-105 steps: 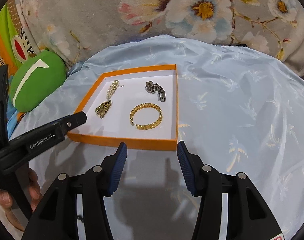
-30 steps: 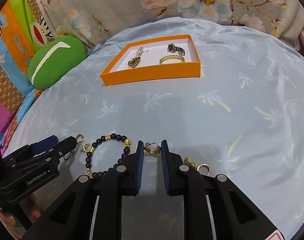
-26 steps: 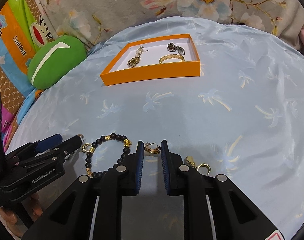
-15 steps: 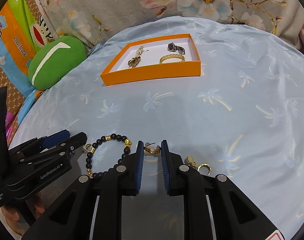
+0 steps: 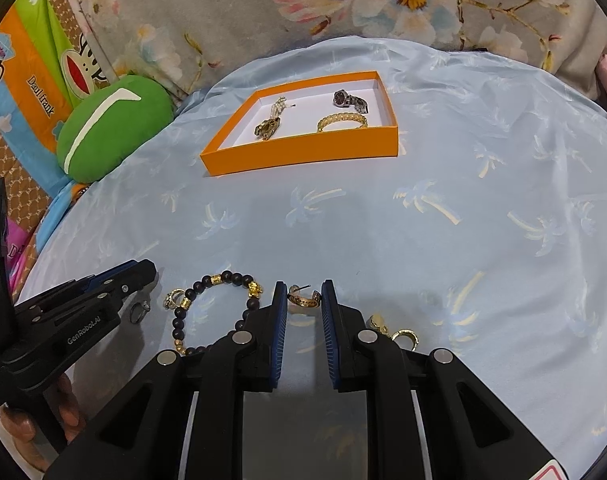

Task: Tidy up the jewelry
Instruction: 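Close the right tool on a small gold earring while the left tool approaches the gold hoop earring, then close the left tool on the gold hoop earring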

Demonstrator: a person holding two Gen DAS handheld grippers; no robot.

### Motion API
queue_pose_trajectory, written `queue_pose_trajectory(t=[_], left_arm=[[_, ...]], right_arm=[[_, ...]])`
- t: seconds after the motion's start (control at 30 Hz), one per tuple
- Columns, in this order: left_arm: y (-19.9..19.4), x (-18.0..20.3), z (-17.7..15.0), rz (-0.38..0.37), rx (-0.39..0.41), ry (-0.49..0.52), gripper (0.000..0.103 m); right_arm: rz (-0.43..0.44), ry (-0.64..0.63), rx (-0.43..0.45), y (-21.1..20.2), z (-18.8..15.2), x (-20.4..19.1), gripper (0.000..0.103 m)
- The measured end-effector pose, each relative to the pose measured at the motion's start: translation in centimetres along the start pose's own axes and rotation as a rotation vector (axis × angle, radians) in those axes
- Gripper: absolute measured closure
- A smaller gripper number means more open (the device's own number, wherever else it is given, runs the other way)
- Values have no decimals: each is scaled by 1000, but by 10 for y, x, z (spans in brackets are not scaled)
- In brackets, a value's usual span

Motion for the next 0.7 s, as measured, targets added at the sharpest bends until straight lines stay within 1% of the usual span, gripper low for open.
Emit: queue_pose_trajectory(t=[0.13,0.27,0.37,0.57,0.7], left_arm=[[-11,-1,7,-27,23,-26,85],[-20,-1,20,-48,41,-37,85],[-20,-1,34,-38,56,-25,85],[-9,3,71,-28,92,-7,85],[8,8,102,-36,107,-9,85]], right_arm=[[7,1,13,-5,5,-1,87],[4,-13,36,-10,17,-2,87],[3,-21,49,-9,32,-2,87],[-9,-34,76,3,71,5,87],[-8,-29,84,19,98,10,87]])
Point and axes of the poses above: each gripper's, at about its wrist camera, not at the fingertips, and y roughly the way its jaws point, x to its right, z to its top, the point moved 10 cm from there along y, roughly the way its jaws point, and after that the axes turned 3 degrees about y, right-handed, at the moved point
